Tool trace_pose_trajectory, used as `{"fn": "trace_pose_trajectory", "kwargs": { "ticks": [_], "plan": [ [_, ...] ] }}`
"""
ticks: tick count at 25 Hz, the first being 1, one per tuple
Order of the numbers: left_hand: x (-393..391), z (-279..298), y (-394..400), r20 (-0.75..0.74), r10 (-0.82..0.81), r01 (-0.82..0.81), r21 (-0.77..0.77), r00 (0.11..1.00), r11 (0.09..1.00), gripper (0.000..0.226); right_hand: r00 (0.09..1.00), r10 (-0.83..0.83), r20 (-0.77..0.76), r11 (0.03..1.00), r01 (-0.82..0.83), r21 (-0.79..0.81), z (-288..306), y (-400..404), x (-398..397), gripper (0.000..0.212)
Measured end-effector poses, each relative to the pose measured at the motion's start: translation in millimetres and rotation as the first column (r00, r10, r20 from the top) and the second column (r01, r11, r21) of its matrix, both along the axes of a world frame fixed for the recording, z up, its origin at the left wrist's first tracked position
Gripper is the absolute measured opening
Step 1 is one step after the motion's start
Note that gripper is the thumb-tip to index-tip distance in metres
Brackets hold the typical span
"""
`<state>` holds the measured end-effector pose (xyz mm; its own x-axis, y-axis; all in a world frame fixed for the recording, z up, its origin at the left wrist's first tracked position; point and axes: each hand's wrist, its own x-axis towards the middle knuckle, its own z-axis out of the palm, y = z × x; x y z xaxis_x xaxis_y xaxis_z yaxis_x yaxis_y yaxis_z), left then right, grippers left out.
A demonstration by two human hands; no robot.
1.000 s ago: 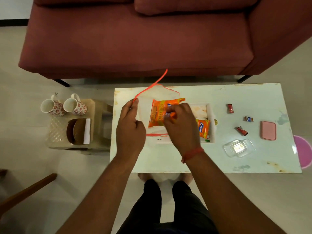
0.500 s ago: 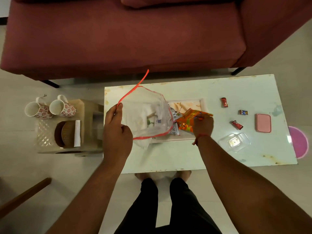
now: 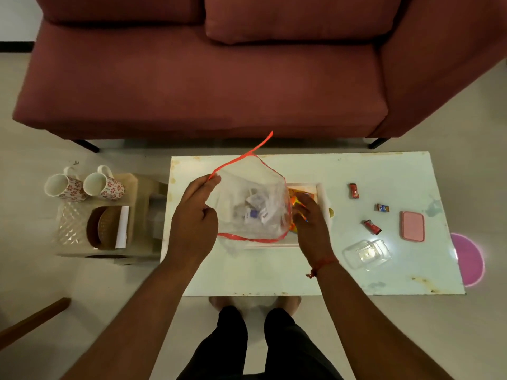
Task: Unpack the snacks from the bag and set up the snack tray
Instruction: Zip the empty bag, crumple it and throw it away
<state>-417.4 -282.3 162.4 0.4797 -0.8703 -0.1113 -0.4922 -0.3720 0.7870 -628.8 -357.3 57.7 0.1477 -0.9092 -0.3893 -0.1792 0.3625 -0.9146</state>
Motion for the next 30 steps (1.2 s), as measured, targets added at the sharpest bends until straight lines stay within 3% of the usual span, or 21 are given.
{"fn": "trace_pose_trajectory", "kwargs": {
  "ticks": [4,7,9,11,13,16,20,23,26,30],
  "plan": [
    [-2.4,43.9,-20.6,-0.065,-0.006,0.004,-0.039,0.998,0.999,0.052,0.966,0.072,0.248,0.997,-0.078,0.013,51.7,-7.7,-2.4,0.037],
    [2.6,86.7,-33.0,-0.101,0.012,-0.022,-0.102,0.995,0.995,0.051,0.963,0.113,0.246,0.992,-0.095,-0.081,102.8,-35.1,-12.8,0.032],
    [2.7,115.1,-35.9,-0.117,-0.019,-0.001,-0.164,0.993,0.986,0.051,0.971,0.174,0.162,0.973,-0.144,-0.179,140.3,-58.4,-16.3,0.041],
    [-0.8,136.8,-37.6,-0.113,-0.094,0.066,-0.229,0.989,0.971,0.041,0.961,0.255,-0.11,0.914,-0.276,-0.298,174.6,-79.8,-6.9,0.065],
    [-4.3,151.9,-38.2,-0.09,-0.178,0.148,-0.268,0.98,0.952,0.033,0.9,0.25,-0.356,0.832,-0.388,-0.396,201.2,-94.7,8.7,0.061],
    [-0.3,162.5,-38.5,0.057,-0.249,0.255,-0.287,0.967,0.924,0.045,0.802,0.23,-0.551,0.783,-0.489,-0.385,234.6,-107.0,28.9,0.051],
    [23.0,161.8,-38.7,0.306,-0.341,0.394,-0.131,0.889,0.91,0.07,0.714,0.132,-0.688,0.775,-0.507,-0.377,261.4,-103.0,26.0,0.072],
    [41.9,159.2,-32.4,0.295,-0.202,0.263,-0.182,0.934,0.948,0.079,0.64,0.161,-0.751,0.749,-0.575,-0.329,270.4,-97.1,11.7,0.055],
    [59.2,157.2,-22.7,0.23,-0.035,0.099,-0.269,0.973,0.958,0.056,0.587,0.145,-0.796,0.746,-0.594,-0.302,272.5,-82.3,10.3,0.022],
    [83.6,152.6,-9.9,0.19,-0.097,0.125,-0.139,0.977,0.982,0.024,0.65,0.077,-0.756,0.794,-0.498,-0.348,269.9,-61.6,14.3,0.012]
  ]
}}
